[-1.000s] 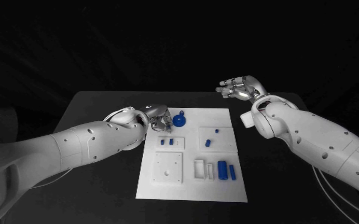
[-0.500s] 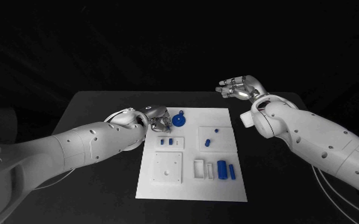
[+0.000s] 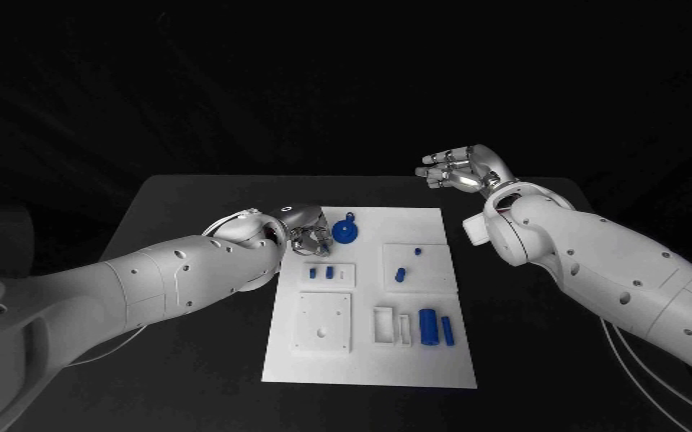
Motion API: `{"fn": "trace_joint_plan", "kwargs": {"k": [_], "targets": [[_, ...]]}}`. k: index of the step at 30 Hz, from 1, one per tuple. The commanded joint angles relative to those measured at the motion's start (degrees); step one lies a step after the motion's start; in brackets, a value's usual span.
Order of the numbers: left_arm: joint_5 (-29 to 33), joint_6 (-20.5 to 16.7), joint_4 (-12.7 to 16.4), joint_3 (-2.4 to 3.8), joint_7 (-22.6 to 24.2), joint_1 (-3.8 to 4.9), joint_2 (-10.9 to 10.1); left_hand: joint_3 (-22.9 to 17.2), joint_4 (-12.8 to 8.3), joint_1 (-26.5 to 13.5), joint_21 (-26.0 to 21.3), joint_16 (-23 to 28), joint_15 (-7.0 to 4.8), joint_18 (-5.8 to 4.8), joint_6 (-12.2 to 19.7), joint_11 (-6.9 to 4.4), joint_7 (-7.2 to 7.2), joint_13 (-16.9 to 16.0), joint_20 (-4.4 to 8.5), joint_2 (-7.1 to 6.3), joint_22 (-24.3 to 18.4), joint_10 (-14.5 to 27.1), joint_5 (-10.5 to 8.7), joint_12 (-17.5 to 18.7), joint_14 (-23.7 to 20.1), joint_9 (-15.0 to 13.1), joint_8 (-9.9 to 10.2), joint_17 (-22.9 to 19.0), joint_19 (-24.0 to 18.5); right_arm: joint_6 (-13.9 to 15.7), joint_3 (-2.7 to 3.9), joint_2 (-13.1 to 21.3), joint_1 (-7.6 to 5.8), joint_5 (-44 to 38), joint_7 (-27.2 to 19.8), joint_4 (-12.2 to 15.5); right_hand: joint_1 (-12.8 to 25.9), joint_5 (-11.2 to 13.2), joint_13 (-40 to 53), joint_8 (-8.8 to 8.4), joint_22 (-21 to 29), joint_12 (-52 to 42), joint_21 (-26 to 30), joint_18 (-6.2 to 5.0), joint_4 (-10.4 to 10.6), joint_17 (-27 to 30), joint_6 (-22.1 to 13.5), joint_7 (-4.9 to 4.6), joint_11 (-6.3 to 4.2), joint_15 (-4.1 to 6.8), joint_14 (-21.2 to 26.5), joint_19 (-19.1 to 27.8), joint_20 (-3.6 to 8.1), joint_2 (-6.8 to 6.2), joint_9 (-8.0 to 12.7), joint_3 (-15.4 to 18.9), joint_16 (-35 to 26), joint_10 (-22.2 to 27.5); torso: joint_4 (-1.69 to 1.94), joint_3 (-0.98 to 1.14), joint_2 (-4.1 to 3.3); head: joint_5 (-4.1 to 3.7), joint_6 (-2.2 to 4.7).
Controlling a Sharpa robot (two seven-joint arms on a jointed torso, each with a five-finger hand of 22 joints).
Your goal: Assemble the parts on the task board
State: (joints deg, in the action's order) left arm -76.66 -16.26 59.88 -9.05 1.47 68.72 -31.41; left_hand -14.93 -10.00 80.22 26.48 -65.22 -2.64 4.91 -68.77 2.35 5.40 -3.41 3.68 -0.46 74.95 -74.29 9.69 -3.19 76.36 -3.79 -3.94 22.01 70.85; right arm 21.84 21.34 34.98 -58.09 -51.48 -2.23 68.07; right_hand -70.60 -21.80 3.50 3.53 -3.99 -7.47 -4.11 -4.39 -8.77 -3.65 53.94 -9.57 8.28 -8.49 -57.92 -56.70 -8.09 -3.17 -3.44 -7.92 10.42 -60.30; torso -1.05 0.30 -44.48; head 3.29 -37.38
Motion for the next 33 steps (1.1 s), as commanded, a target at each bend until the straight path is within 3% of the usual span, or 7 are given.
{"fn": "trace_joint_plan", "kwargs": {"k": [1, 33], "targets": [[0.5, 1.3, -0.1, -0.02, 0.4, -0.02, 0.3, 0.1, -0.2, 0.2, 0.1, 0.2, -0.03, 1.05, 0.1, -0.16, 0.01, 0.0, 0.04, 0.64, 1.0, -0.3, 0.13, -0.2, 0.1, 0.0, 0.3, 0.1, -0.1, -0.9, 0.02, -0.1, 0.02, -0.3, -0.4, 0.0, 0.1, -0.3, -0.1, -0.10, 0.1, 0.2, 0.1, -0.28, 0.3, 0.1, 0.3, 0.05, -0.04, -0.04, -0.2, -0.2, 0.14, -0.09, 0.0, 0.0, -0.2, -0.2, -0.06, 0.02, -0.02, 0.01, 0.01], [0.1, 3.3, -0.7, -0.75, -0.4, -0.26, 0.8, 0.1, -0.6, 0.4, 0.3, 0.3, -0.06, 1.12, -0.1, -0.19, 0.01, 0.0, 0.07, 0.77, 1.1, -0.5, 0.08, -0.2, 0.2, 0.0, 0.3, 0.3, -0.1, -0.9, 0.02, -0.1, 0.03, -0.3, -0.5, -0.1, 0.1, -0.3, -0.1, -0.10, 0.1, 0.2, 0.1, -0.28, 0.3, 0.1, 0.3, 0.05, -0.04, -0.04, -0.2, -0.2, 0.14, -0.09, 0.0, 0.0, -0.2, -0.2, -0.03, -0.03, 0.00, -0.08, -0.29]]}}
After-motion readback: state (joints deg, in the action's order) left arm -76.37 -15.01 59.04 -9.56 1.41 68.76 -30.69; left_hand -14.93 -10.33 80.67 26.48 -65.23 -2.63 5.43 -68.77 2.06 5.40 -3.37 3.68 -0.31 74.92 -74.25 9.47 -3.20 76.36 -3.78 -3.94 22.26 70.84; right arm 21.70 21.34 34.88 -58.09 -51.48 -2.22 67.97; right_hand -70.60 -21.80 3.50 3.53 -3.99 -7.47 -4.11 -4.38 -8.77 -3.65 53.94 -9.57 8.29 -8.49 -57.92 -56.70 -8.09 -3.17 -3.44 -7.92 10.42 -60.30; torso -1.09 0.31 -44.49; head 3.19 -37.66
